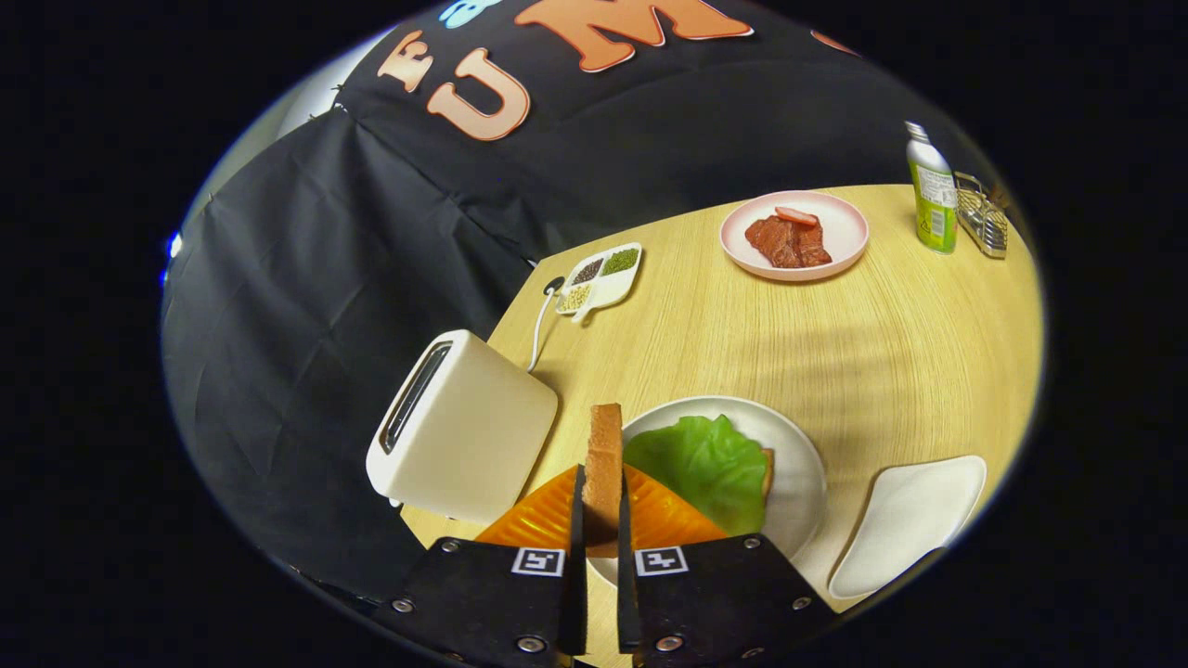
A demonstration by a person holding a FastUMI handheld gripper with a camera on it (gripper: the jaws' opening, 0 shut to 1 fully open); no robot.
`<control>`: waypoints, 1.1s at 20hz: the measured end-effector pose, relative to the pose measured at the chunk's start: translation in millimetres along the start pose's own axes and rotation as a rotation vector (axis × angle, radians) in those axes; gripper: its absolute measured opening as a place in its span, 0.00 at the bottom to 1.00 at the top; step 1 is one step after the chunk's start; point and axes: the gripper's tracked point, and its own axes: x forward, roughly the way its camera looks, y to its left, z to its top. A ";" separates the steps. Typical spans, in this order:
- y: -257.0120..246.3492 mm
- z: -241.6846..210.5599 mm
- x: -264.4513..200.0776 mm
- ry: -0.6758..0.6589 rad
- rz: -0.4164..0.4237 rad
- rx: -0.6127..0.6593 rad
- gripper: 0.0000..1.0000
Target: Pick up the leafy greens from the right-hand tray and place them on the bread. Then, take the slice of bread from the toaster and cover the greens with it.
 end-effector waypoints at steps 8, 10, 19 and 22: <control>-41.9 -15.5 -0.1 0.007 -0.048 0.004 0.13; -48.5 -16.2 -0.6 0.004 -0.054 -0.006 0.16; -87.5 9.5 -19.3 -0.145 -0.248 -0.187 0.50; -88.7 34.5 -41.4 -0.276 -0.296 -0.243 0.62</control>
